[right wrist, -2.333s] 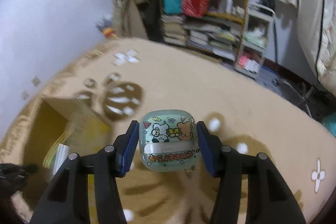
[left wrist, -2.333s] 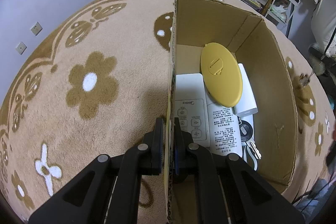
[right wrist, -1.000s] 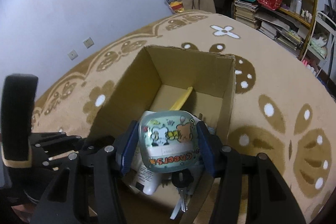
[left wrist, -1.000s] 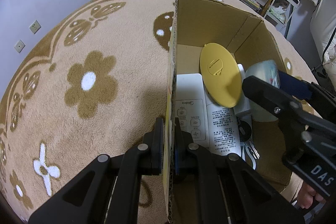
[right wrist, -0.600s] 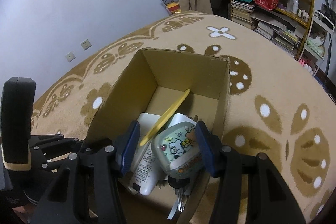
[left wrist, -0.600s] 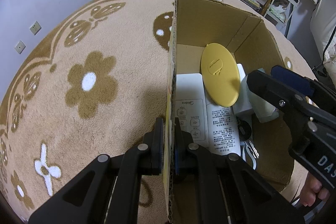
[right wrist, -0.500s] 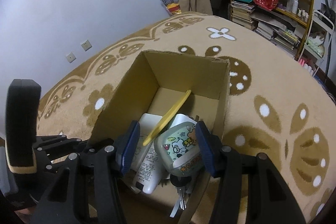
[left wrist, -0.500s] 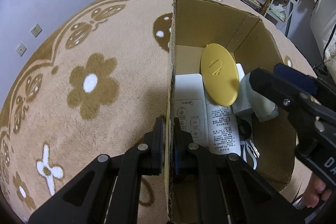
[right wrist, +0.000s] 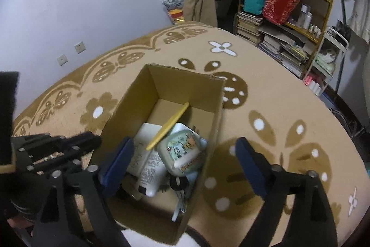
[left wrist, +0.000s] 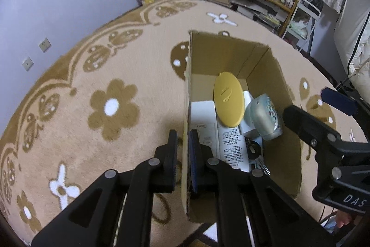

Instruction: Organize rigid objects

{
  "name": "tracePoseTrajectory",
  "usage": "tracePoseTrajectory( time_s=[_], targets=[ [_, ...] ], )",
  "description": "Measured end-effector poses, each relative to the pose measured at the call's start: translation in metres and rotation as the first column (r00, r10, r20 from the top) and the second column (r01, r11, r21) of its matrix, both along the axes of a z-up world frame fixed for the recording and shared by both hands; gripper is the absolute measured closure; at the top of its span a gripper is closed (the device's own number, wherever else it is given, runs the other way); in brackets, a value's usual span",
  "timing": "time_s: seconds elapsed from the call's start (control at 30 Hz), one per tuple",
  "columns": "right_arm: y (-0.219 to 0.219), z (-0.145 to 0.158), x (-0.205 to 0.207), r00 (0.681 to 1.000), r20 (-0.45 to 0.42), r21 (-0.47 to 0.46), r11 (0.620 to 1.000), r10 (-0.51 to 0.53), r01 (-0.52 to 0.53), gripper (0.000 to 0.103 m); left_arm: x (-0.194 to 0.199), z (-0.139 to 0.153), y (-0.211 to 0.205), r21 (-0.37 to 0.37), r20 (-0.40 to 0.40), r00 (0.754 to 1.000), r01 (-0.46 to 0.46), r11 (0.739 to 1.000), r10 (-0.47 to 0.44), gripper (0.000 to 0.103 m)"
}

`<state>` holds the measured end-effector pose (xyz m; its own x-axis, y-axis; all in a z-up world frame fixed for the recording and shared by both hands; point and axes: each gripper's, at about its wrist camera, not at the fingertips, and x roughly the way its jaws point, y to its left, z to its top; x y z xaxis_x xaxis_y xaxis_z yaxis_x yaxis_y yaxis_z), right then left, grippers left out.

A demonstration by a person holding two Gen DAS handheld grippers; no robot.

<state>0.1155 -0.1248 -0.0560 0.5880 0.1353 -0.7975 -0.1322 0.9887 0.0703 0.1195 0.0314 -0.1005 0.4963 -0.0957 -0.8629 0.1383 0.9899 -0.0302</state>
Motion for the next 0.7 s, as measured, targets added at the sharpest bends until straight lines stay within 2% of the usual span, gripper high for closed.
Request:
tracePoseTrajectory(
  time_s=[0.07, 0.27, 0.37, 0.47, 0.5, 0.53, 0.6, 0.7],
  targets=[
    [-0.005, 0.004, -0.005, 1.0, 0.002, 0.003, 1.0, -0.018, 0.018, 0.0, -0.005, 0.008, 0.002, 0.012, 0.024, 1.0, 0.0, 1.0, -0.001, 0.089],
    [-0.025, 0.022, -0.029, 0.996, 0.027, 0.028, 0.996, -0.08, 0.079, 0.0, -0.023, 0.029, 0.004, 0.026, 0.095, 0.995, 0.009, 1.0, -0.012, 0.086],
    [-0.034, 0.034, -0.043, 0.993, 0.048, 0.026, 0.994, -0.104, 0.103, 0.0, -0.033, 0.042, -0.001, 0.049, 0.137, 0.99, 0.026, 0.998, -0.032, 0.079],
    [-0.04, 0.049, -0.061, 0.99, 0.089, 0.004, 0.994, -0.109, 0.109, 0.0, -0.047, 0.058, -0.005, 0.062, 0.195, 0.979, 0.038, 0.997, -0.05, 0.062],
    [-0.042, 0.054, -0.066, 0.989, 0.101, -0.002, 0.994, -0.11, 0.111, 0.0, -0.053, 0.065, -0.006, 0.068, 0.224, 0.973, 0.036, 0.997, -0.051, 0.05],
    [-0.044, 0.06, -0.074, 0.986, 0.117, -0.005, 0.993, -0.116, 0.117, 0.0, -0.058, 0.07, -0.006, 0.072, 0.245, 0.968, 0.034, 0.997, -0.051, 0.044],
    [-0.049, 0.068, -0.086, 0.982, 0.142, 0.005, 0.992, -0.128, 0.128, 0.0, -0.069, 0.079, -0.006, 0.087, 0.289, 0.956, 0.031, 0.996, -0.055, 0.038],
    [-0.056, 0.082, -0.106, 0.97, 0.186, 0.027, 0.988, -0.154, 0.152, 0.0, -0.083, 0.09, -0.005, 0.101, 0.331, 0.941, 0.032, 0.994, -0.064, 0.022]
  ],
)
